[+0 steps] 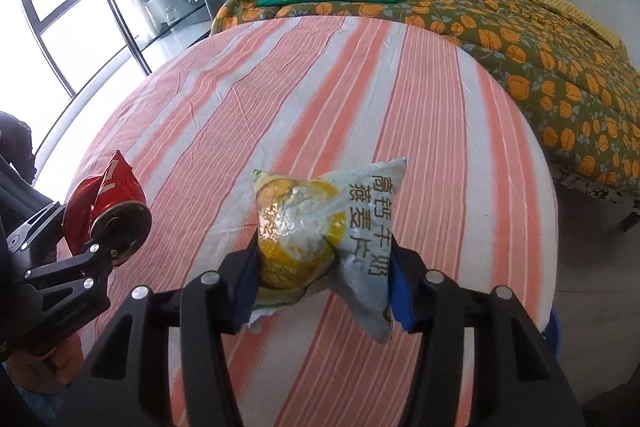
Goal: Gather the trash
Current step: 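Carry red can and snack packet over the blue wastebasket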
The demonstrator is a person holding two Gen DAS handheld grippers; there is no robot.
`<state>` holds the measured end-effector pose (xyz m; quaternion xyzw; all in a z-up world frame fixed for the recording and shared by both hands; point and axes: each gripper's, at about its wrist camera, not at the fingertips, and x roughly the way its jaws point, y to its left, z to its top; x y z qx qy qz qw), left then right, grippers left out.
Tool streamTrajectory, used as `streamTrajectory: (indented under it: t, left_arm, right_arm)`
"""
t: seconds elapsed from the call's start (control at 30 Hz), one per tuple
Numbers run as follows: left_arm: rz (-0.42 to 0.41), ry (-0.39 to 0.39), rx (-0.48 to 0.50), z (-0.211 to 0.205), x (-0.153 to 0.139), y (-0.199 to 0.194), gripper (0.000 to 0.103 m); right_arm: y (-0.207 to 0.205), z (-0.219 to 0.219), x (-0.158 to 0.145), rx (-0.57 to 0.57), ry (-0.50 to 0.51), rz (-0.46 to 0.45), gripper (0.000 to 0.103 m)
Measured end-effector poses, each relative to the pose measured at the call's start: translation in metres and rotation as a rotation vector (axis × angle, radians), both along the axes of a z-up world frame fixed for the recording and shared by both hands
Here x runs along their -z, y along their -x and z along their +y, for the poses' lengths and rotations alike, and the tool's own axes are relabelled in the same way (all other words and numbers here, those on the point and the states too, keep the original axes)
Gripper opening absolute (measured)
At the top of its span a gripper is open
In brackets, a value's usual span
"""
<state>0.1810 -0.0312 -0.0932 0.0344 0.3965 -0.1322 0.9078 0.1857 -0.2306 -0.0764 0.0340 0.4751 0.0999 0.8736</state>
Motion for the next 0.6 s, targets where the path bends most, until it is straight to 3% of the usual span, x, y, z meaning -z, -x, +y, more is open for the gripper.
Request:
streamTrajectory:
  t: [0.2, 0.37, 0.47, 0.6]
  left_arm:
    - [-0.054, -0.022, 0.043, -0.023, -0.024, 0.023, 0.057]
    - [-0.070, -0.004, 0.118, -0.059, -0.037, 0.041, 0.057]
    - [-0.022, 0.046, 0.233, -0.100, -0.037, 0.060, 0.057]
    - [0.057, 0.078, 0.424, -0.170, -0.022, 0.096, 0.057]
  right_arm:
    - [0.032, -0.013, -0.022, 0.008, -0.028, -0.050, 0.052]
    - [0.066, -0.051, -0.038, 0.049, -0.055, -0.093, 0.052]
    - [0.090, -0.094, -0.033, 0.120, -0.060, -0.094, 0.052]
    - [0.124, -0.174, 0.000, 0.276, -0.045, -0.035, 0.052]
